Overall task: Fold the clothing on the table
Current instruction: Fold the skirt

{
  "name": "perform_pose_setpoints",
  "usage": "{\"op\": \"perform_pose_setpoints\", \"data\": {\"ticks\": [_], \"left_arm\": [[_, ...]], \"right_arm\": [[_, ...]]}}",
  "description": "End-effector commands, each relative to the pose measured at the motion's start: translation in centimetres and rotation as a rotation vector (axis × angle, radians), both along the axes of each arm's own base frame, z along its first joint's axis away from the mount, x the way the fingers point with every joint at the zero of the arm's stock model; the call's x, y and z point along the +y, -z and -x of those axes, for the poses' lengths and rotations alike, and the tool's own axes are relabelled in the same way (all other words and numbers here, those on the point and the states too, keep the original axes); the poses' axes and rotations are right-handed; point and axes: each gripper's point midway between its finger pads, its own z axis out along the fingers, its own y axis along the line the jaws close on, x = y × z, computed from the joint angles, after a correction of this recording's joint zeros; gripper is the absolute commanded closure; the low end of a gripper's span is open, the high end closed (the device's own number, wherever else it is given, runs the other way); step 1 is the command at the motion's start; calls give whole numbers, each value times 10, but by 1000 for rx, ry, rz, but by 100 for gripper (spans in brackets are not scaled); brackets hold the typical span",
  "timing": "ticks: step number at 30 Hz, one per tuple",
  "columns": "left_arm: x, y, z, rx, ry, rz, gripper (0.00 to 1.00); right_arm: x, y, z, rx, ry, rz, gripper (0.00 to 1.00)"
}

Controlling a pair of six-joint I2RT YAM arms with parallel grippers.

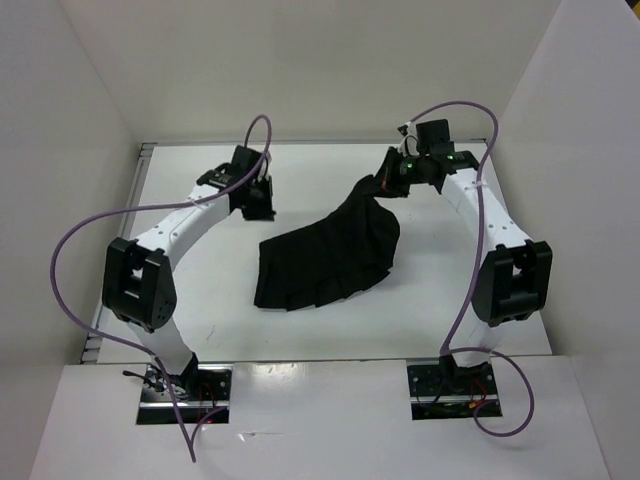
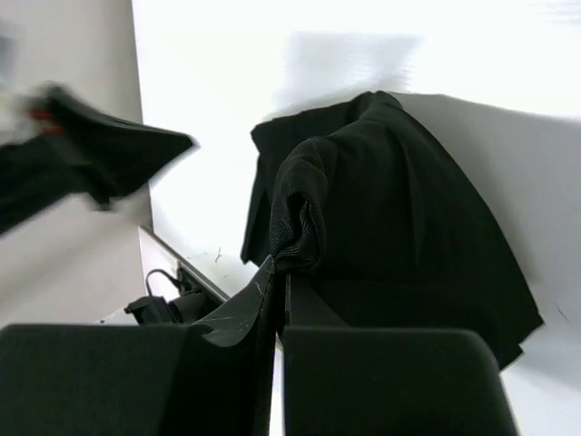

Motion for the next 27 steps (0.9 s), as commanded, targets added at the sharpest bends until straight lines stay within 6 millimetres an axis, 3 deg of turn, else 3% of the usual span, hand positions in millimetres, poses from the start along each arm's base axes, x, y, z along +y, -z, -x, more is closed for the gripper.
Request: {"op": "perform_pose_setpoints", "data": {"ticks": [1,5,7,10,18,19,20,27], "left_arm": [[40,79,42,230,-85,-181,100],[44,114,64,314,-92,-186,100],[44,131,75,365,-94,-188,100],[40,140,84,386,-83,-196,100],[21,142,82,387,-58,-116,100],[19,144,82,391,-53,-107,100],[19,144,82,391,-53,-107,100],[15,139,76,377,-49,-92,100]], "right_arm": [[28,-31,-12,-96,-61,-53,100],[54,-31,-8,-98,-105,-62,100],[74,-22,-4,-75,-144,-64,100],[99,-11,3,-47,-181,-65,100],[161,14,18,4,-284,-123,100],[168,26,22,40,-298,-122,100],[182,22,26,30,-321,-133,100],[232,50,50,91,-417,-145,100]]}}
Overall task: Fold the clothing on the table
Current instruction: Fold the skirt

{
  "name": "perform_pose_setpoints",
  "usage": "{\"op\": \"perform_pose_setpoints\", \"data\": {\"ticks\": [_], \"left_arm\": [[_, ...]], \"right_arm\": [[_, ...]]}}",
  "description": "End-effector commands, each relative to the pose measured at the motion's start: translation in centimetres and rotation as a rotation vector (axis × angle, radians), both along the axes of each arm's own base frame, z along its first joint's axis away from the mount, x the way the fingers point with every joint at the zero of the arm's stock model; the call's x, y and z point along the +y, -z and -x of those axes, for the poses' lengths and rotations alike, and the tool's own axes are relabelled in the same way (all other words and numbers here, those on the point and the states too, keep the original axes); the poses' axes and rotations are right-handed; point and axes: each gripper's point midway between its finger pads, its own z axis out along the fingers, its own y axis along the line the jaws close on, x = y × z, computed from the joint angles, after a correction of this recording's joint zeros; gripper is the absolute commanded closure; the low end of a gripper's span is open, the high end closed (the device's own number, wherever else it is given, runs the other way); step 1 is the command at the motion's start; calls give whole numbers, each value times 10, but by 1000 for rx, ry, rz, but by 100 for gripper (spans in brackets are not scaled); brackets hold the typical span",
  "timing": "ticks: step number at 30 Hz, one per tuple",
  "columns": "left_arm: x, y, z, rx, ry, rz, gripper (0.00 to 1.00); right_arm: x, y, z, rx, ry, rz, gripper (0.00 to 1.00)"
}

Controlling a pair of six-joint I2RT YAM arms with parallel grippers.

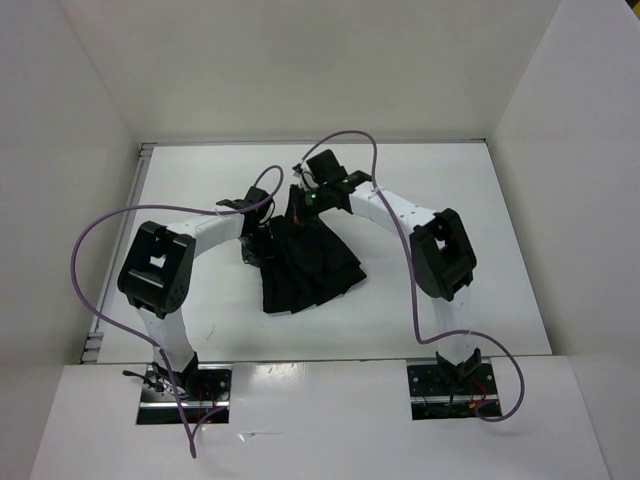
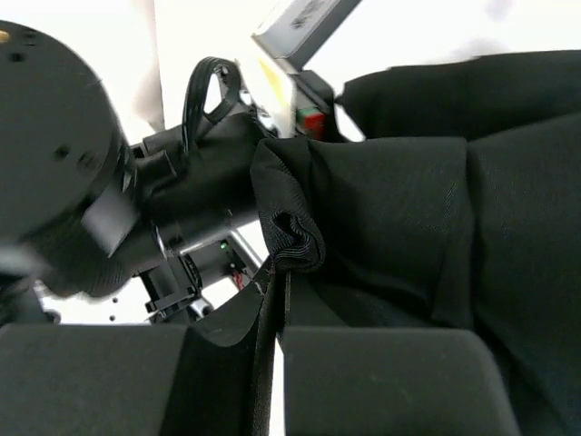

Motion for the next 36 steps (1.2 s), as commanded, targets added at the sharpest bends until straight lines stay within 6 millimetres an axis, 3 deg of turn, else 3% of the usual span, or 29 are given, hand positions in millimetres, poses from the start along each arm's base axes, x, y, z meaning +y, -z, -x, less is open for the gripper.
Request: {"op": "perform_pose_setpoints", "data": {"ticks": [1,7,9,12,13,14,15,16,17,18,19,20,22,23,25,27,28,29,30,32,33,34,36], "left_arm": [[-10,4,-3,-1,-10,30,100],[-7,-1,-10,-30,-18,12,100],[-3,-1,-11,-32,-17,9,100],[8,-16,-20,-54,-27,-2,100],[15,-24,-24,-69,-26,-21,100],[22,-43,-25,-97,-33,-36,100],[35,-58,-33,-145,-62,-83,100],[43,-87,-49,-217,-85,-94,100],[52,-106,-49,-242,-96,-112,100],[66,-139,-55,-320,-140,-118,100],[70,-174,-65,-402,-152,-111,100],[75,-199,-60,-449,-153,-117,100],[79,-227,-58,-506,-149,-119,100],[75,-243,-56,-529,-121,-95,100],[45,-247,-49,-514,-27,23,100],[17,-251,-43,-529,39,129,100],[-8,-249,-36,-509,115,245,100],[-23,-257,-42,-556,125,321,100],[-31,-254,-43,-560,149,359,100],[-46,-232,-49,-533,161,415,100],[-50,-224,-52,-518,150,431,100],[-55,-206,-59,-492,149,444,100],[-60,-189,-68,-478,139,459,100]], "right_arm": [[32,-22,0,-36,-45,-96,100],[55,0,17,37,-98,-106,100],[58,8,13,41,-98,-104,100],[61,12,21,63,-124,-109,50],[57,11,18,63,-119,-103,45],[55,10,16,46,-109,-89,42],[54,-5,14,1,-108,-99,41],[54,-15,14,-11,-109,-108,41],[52,-23,15,-30,-119,-110,39],[52,-34,16,-49,-126,-115,38],[52,-61,19,-104,-163,-156,38],[50,-72,20,-126,-171,-163,38],[42,-107,20,-210,-172,-189,38],[32,-114,13,-233,-147,-184,38],[14,-128,5,-285,-96,-158,38],[-14,-117,-14,-285,1,-77,42],[-25,-110,-22,-294,35,-38,46],[-45,-105,-38,-315,110,22,53],[-57,-89,-43,-290,144,70,71],[-87,-86,-57,-301,256,129,88],[-97,-74,-58,-288,288,153,97],[-106,-72,-61,-286,318,164,98],[-123,-63,-61,-267,353,190,98]]}}
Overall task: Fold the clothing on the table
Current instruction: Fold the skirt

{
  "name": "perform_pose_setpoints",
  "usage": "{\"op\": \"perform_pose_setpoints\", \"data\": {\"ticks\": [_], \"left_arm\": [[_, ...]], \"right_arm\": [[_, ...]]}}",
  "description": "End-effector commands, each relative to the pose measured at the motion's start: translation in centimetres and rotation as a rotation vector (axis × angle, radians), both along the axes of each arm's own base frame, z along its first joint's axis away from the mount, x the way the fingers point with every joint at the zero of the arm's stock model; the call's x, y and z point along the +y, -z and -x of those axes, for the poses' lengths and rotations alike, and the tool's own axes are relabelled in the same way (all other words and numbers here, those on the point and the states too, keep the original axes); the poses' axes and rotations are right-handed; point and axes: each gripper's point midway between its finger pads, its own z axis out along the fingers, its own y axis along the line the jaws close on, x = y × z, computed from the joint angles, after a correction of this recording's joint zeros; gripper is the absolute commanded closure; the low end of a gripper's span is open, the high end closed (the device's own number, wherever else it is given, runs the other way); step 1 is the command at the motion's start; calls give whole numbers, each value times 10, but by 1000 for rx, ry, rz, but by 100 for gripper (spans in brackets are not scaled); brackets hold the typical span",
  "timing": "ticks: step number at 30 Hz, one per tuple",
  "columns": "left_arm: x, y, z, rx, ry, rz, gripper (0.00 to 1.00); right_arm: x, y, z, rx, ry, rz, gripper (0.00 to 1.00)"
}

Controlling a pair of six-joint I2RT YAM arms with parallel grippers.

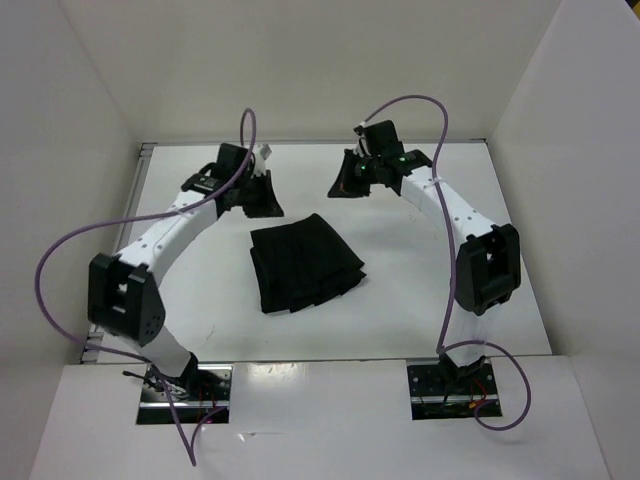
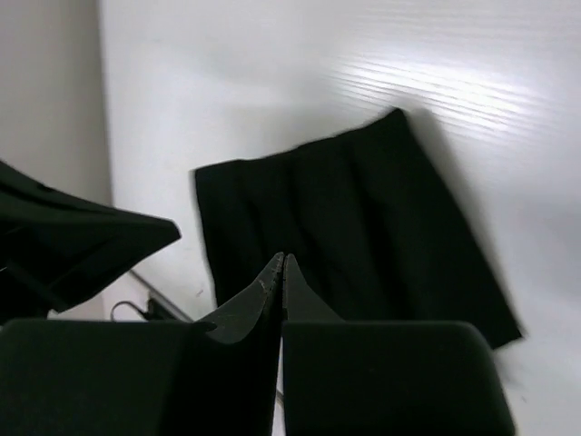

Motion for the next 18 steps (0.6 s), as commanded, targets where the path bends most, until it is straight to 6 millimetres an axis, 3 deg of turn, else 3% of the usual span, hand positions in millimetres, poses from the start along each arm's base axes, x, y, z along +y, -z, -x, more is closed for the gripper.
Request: {"op": "perform_pose_setpoints", "data": {"ticks": [1,5,6,9,10,13,14,16,18], "left_arm": [[-22,35,-16,66,34,90,100],[-14,83,-11,179,1,26,100],[-9,95,-2,207,-10,6,100],[6,106,22,254,-31,-47,100],[11,118,38,294,-32,-61,100],[17,122,68,323,-31,-62,100],[22,137,84,363,-32,-76,100],[26,145,96,391,-41,-80,100],[32,156,109,436,-47,-104,100]], "right_arm": [[-31,12,1,11,102,82,98],[-40,16,5,14,112,98,98],[-40,12,6,-1,106,97,98],[-41,15,7,7,106,101,96],[-42,23,8,18,99,114,96],[-40,37,9,52,89,121,92],[-42,36,8,50,81,118,92],[-41,50,9,83,73,126,90],[-41,50,9,83,73,126,89]]}}
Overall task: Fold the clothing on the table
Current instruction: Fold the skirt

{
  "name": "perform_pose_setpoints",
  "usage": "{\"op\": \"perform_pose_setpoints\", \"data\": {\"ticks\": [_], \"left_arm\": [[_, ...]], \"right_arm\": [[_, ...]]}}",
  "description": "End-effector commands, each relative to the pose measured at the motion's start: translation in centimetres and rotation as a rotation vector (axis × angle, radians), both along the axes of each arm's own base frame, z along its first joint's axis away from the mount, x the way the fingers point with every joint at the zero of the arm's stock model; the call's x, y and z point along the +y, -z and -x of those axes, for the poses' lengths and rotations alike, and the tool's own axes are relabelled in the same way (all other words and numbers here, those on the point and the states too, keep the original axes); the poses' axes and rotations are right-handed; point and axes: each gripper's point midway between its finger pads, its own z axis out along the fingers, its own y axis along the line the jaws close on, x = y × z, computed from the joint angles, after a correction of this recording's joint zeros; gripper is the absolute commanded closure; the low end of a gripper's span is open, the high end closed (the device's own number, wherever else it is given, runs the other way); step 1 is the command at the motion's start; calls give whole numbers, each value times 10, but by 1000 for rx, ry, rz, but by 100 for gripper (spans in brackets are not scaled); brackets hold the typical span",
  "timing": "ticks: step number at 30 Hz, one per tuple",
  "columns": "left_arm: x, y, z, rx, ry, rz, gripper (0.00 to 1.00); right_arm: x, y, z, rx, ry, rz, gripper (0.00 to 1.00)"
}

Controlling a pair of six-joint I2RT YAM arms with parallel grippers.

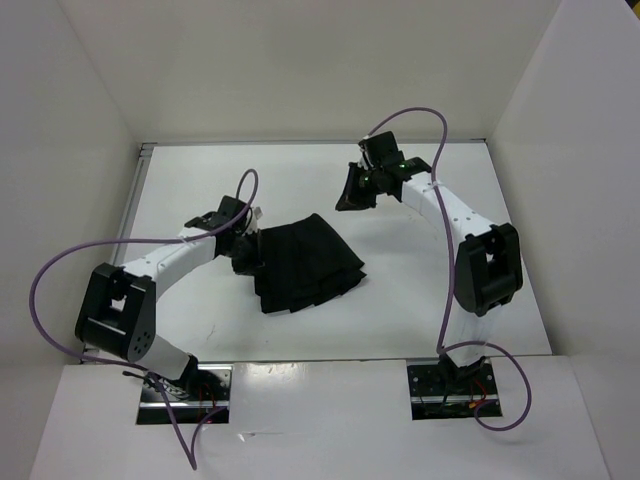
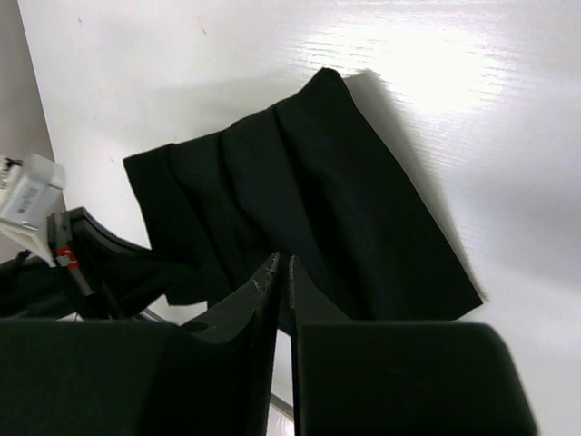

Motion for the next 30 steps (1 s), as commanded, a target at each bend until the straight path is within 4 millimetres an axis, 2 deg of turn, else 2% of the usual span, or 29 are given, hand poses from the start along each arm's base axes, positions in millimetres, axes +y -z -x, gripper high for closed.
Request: {"op": "perform_pose_setpoints", "data": {"ticks": [1,4,6,8,9,10,13,15,16,17,18,20,23,25,27,28,29,30], "left_arm": [[7,12,16,39,-5,-30,100],[15,18,19,53,-3,-78,100],[19,20,20,52,-1,-101,100],[27,24,16,50,-19,-150,100],[31,23,14,44,-30,-175,100],[40,29,11,45,-58,-226,100],[46,46,9,80,-75,-274,100],[47,55,12,114,-80,-284,100],[46,57,10,118,-79,-286,100],[49,63,11,134,-82,-309,100],[51,67,12,145,-92,-320,100],[52,73,16,170,-93,-344,100],[52,77,15,180,-91,-348,100],[42,63,10,153,-61,-311,100],[28,32,1,101,-36,-231,98],[18,-16,-17,-20,-41,-166,86],[12,-45,-25,-99,-41,-120,64],[7,-74,-32,-177,-42,-80,52]], "right_arm": [[-1,1,2,-4,-18,3,88],[0,-1,3,-5,-30,2,88],[-1,-5,4,-14,-30,-2,84],[-2,-19,5,-43,-38,-7,80],[-4,-17,5,-38,-31,4,71],[-5,-28,7,-67,-37,-2,69],[-8,-38,13,-90,-44,-4,55],[-9,-40,16,-93,-44,-5,53],[-10,-34,18,-79,-44,1,53],[-12,-41,24,-89,-44,-3,53],[-14,-37,29,-77,-45,2,52],[-21,-41,37,-91,-34,8,52],[-31,-49,51,-125,-24,19,51],[-39,-53,54,-142,-2,27,51],[-47,-63,62,-180,9,36,50],[-56,-68,62,-194,37,50,50],[-64,-71,62,-209,62,58,48],[-73,-80,66,-233,85,61,47]]}}
